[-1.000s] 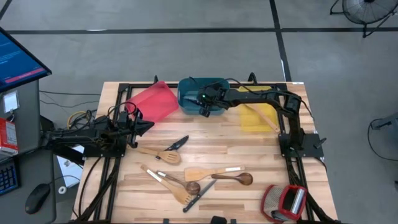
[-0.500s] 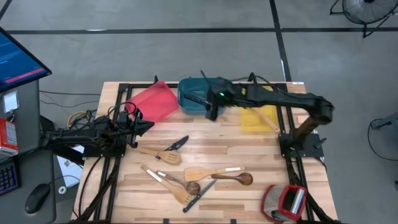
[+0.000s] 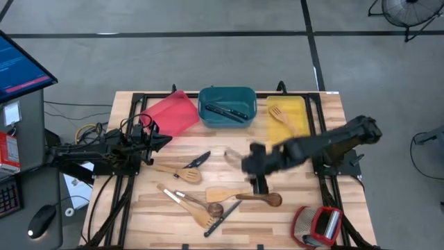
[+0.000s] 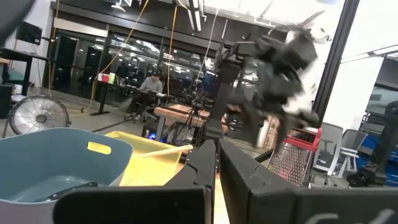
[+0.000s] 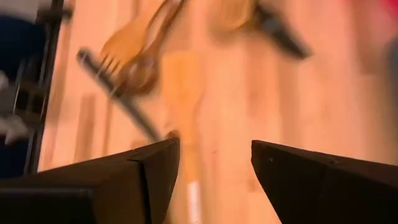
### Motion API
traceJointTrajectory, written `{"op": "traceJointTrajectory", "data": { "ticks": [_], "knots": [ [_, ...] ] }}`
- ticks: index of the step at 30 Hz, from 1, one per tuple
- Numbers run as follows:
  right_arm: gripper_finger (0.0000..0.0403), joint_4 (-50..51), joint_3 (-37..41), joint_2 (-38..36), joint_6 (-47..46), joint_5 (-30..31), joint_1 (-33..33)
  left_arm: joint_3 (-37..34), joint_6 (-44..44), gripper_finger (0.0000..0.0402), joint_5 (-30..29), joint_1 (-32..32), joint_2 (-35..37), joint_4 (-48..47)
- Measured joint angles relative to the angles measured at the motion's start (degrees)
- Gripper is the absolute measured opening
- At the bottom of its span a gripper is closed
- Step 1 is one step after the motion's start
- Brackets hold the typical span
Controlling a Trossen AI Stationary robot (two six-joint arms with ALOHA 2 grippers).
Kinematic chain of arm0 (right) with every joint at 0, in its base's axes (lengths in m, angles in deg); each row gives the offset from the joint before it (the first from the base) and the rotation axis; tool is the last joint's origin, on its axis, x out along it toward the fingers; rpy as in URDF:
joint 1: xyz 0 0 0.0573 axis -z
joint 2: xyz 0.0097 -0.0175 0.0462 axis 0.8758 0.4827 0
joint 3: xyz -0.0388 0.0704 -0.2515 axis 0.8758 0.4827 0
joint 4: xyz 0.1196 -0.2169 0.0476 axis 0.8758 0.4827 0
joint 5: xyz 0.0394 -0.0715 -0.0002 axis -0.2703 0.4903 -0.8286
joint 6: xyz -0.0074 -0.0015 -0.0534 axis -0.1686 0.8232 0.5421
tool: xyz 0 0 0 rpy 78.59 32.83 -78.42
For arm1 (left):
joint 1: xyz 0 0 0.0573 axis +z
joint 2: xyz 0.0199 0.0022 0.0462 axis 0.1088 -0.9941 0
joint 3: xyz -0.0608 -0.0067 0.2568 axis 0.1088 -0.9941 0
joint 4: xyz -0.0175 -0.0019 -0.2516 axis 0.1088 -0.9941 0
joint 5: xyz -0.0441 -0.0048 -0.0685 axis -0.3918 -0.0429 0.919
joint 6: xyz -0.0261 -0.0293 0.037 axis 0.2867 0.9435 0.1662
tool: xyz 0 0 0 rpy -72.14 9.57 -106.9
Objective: Pick & Place Kitchen Items
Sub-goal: Put the wooden spatula into the yellow bin
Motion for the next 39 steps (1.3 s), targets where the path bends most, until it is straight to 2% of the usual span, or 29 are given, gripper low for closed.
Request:
{"op": "traceJointTrajectory", "data": {
  "ticks": [5,8,13,18,24,39],
  "knots": [
    [0.0208,-0.1,2.2,7.4,-1.5,2.5,-6.6,0.0,0.0,0.0003,0.0,0.0,0.0,0.0],
    [0.0209,0.6,3.1,12.4,-1.8,3.1,-8.2,0.0,0.0,0.0003,0.0,0.0,0.0,0.0],
    [0.0206,6.1,3.2,20.0,-1.8,3.0,-7.5,0.0,0.0,0.0003,0.0,0.0,0.0,0.0],
    [0.0206,6.8,3.2,24.4,-0.9,2.8,-5.4,0.0,0.0,0.0003,0.0,0.0,0.0,0.0],
    [0.0207,5.0,3.1,25.0,1.3,2.6,-4.3,0.0,0.0,0.0003,0.0,0.0,0.0,0.1],
    [0.0193,0.6,3.2,21.3,1.2,2.6,-4.1,0.0,0.0,0.0003,0.0,0.0,0.0,0.4]
  ]
}}
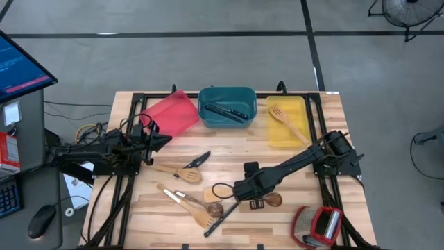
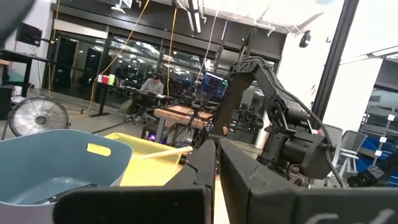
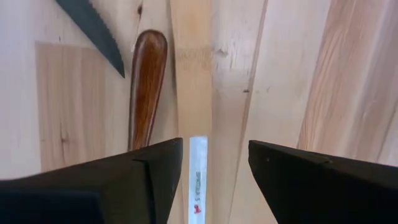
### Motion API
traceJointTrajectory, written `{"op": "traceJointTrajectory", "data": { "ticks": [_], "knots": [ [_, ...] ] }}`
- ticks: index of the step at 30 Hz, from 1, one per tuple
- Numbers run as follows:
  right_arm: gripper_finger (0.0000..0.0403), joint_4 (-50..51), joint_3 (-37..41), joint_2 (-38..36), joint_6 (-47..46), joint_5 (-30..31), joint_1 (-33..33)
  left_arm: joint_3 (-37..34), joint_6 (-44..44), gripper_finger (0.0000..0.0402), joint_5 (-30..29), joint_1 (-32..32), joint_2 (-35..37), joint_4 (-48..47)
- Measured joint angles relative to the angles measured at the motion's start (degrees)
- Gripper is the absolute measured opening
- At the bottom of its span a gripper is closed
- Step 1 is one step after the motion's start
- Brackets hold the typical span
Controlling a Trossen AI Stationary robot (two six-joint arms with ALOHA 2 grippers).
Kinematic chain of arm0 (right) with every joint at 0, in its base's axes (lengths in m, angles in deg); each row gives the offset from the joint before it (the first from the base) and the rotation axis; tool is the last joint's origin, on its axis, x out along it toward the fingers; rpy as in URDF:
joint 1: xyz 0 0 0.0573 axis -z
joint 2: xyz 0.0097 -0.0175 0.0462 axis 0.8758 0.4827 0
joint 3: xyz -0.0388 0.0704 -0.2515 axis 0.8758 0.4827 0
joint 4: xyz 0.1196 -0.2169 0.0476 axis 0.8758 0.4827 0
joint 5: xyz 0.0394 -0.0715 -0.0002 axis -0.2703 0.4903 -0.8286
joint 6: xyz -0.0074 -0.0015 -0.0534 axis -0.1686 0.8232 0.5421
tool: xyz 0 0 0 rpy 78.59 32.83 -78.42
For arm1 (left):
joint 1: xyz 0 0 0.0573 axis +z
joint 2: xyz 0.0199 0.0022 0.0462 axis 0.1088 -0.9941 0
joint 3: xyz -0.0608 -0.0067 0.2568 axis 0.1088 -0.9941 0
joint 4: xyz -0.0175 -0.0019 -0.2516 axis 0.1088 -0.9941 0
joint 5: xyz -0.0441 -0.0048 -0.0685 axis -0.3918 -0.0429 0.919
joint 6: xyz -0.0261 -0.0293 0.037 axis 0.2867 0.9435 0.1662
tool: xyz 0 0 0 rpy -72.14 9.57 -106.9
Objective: Pick & Place Kitchen Items
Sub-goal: Put the wooden spatula into the yellow bin
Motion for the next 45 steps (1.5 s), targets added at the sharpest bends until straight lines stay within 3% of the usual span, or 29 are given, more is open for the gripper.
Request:
{"op": "traceJointTrajectory", "data": {
  "ticks": [25,36,45],
  "knots": [
    [0.0179,-14.6,11.8,-0.4,-3.0,-2.4,-0.3,0.0,0.0,0.0003,0.0,0.0,0.0,0.1],
    [0.0090,-14.9,12.0,-0.5,-2.7,-3.2,1.4,0.0,0.0,0.0003,0.0,0.0,0.0,0.1],
    [0.0134,-15.0,12.2,-1.2,-2.4,-2.1,1.4,0.0,0.0,0.0003,0.0,0.0,0.0,0.3]
  ]
}}
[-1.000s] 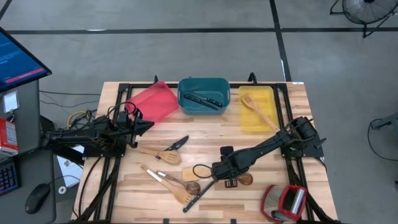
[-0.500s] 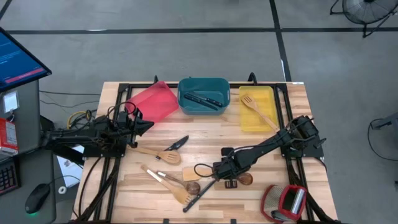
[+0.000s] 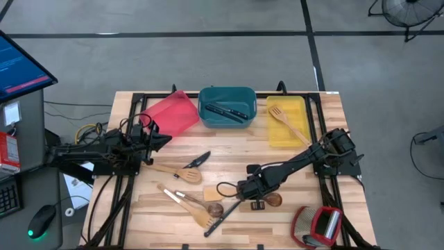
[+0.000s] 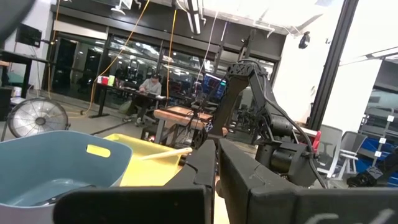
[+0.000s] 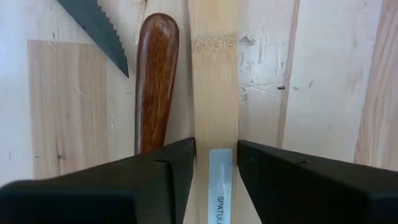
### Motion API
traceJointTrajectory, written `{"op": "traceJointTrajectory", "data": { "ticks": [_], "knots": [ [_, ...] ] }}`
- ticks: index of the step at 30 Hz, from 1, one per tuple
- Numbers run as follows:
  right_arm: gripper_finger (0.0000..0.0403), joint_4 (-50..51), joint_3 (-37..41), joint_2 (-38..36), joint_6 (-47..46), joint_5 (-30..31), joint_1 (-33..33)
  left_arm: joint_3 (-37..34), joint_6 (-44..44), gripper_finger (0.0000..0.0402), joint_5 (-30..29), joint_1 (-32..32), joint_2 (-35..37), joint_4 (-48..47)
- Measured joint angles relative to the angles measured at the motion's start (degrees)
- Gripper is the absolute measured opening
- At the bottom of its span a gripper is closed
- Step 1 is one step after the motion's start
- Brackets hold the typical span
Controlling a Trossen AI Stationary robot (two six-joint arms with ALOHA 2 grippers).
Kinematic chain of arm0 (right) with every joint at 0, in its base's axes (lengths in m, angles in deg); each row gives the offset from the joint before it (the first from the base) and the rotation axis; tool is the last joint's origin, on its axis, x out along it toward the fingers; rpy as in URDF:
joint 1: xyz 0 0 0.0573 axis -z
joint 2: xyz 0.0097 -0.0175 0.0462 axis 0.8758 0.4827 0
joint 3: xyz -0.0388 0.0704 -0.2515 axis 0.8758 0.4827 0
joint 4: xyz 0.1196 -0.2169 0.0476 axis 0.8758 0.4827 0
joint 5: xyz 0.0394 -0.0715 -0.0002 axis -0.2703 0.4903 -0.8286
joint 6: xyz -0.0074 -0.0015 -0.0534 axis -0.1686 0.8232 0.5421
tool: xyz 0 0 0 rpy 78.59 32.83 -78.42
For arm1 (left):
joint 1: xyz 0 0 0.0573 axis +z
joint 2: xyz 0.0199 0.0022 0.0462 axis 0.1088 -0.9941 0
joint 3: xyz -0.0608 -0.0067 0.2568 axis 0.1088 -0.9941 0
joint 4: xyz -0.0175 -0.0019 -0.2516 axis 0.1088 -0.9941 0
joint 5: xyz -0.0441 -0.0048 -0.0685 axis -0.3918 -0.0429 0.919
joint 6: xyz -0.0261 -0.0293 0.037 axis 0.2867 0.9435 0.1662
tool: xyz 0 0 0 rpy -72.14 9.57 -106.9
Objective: Pick & Place Kitchen Items
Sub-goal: Put the wooden spatula into the yellow bin
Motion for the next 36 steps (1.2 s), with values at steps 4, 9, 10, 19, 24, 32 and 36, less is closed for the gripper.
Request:
{"op": "traceJointTrajectory", "data": {
  "ticks": [4,9,10,19,24,32,36],
  "knots": [
    [0.0126,0.3,0.3,-1.9,1.1,1.4,0.1,0.0,0.0,0.0003,0.0,0.0,0.0,0.1],
    [0.0105,1.4,0.2,-5.8,1.3,4.4,0.7,0.0,0.0,0.0003,0.0,0.0,0.0,0.2],
    [0.0103,1.7,0.2,-6.5,1.4,4.5,0.9,0.0,0.0,0.0003,0.0,0.0,0.0,0.2],
    [0.0120,1.9,0.1,-12.7,1.0,4.7,2.2,0.0,0.0,0.0003,0.0,0.0,0.0,0.3],
    [0.0116,0.2,0.1,-17.1,1.0,4.5,1.9,0.0,0.0,0.0003,0.0,0.0,0.0,0.4],
    [0.0114,-1.2,0.0,-22.7,0.9,8.2,2.0,0.0,0.0,0.0003,0.0,0.0,0.0,0.6],
    [0.0113,-0.7,0.0,-23.0,0.9,9.8,2.1,0.0,0.0,0.0003,0.0,0.0,0.0,0.7]
  ]
}}
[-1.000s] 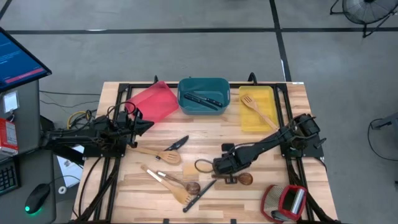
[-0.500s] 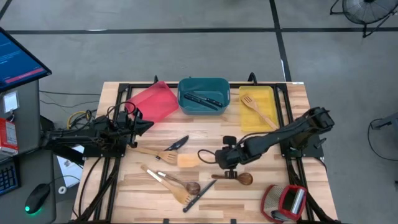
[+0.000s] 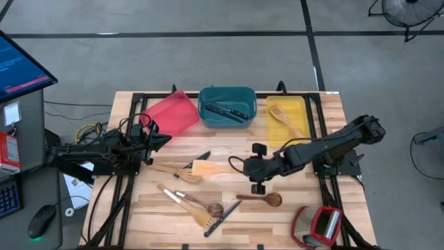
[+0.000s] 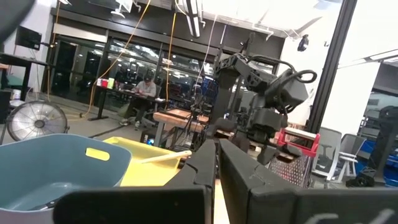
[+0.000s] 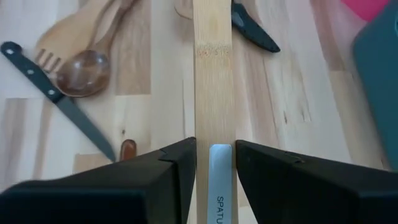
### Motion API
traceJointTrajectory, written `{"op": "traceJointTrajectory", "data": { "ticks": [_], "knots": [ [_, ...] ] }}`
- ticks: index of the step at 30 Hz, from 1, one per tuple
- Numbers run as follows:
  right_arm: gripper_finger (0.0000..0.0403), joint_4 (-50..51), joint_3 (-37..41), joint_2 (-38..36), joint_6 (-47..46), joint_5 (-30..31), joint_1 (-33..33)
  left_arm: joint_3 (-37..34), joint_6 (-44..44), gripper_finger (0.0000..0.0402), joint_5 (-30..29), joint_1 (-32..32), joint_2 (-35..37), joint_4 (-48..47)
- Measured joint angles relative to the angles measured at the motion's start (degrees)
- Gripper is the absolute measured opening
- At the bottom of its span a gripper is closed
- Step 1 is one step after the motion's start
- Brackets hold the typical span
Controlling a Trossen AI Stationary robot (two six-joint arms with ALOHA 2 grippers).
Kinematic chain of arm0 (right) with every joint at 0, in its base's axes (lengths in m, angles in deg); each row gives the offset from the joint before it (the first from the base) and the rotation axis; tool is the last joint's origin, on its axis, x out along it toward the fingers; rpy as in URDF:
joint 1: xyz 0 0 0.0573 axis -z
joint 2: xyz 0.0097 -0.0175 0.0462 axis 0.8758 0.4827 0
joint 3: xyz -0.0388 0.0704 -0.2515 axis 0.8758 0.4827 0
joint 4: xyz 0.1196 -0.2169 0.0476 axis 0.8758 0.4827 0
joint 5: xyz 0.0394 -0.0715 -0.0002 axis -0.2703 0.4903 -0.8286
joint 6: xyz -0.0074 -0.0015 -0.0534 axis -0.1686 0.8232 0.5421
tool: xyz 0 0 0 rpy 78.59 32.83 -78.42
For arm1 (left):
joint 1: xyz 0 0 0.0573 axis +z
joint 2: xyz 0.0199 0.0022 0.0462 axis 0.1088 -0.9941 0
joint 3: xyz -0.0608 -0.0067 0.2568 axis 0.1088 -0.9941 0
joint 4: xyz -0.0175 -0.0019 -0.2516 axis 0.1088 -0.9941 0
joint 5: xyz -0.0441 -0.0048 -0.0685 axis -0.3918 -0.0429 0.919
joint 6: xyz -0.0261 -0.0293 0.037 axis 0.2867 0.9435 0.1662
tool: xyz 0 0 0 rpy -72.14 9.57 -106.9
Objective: Pick & Place Kitchen Items
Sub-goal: Put the wooden spatula into the yellow bin
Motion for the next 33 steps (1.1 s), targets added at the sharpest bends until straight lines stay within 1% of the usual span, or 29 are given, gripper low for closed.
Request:
{"op": "traceJointTrajectory", "data": {
  "ticks": [6,14,21,27,33],
  "knots": [
    [0.0112,1.8,0.0,4.3,0.0,0.0,0.0,0.0,0.0,0.0003,0.0,0.0,0.0,0.4],
    [0.0113,4.2,-0.1,14.6,0.0,-0.2,0.1,0.0,0.0,0.0003,0.0,0.0,0.0,0.6],
    [0.0113,5.2,-0.2,21.8,0.2,-4.5,1.5,0.0,0.0,0.0003,0.0,0.0,0.0,0.8],
    [0.0113,5.6,-0.4,23.1,0.5,-5.5,1.8,0.0,0.0,0.0003,0.0,0.0,0.0,1.0],
    [0.0113,5.4,0.0,21.2,0.5,-6.4,1.9,0.0,0.0,0.0003,0.0,0.0,0.0,1.2]
  ]
}}
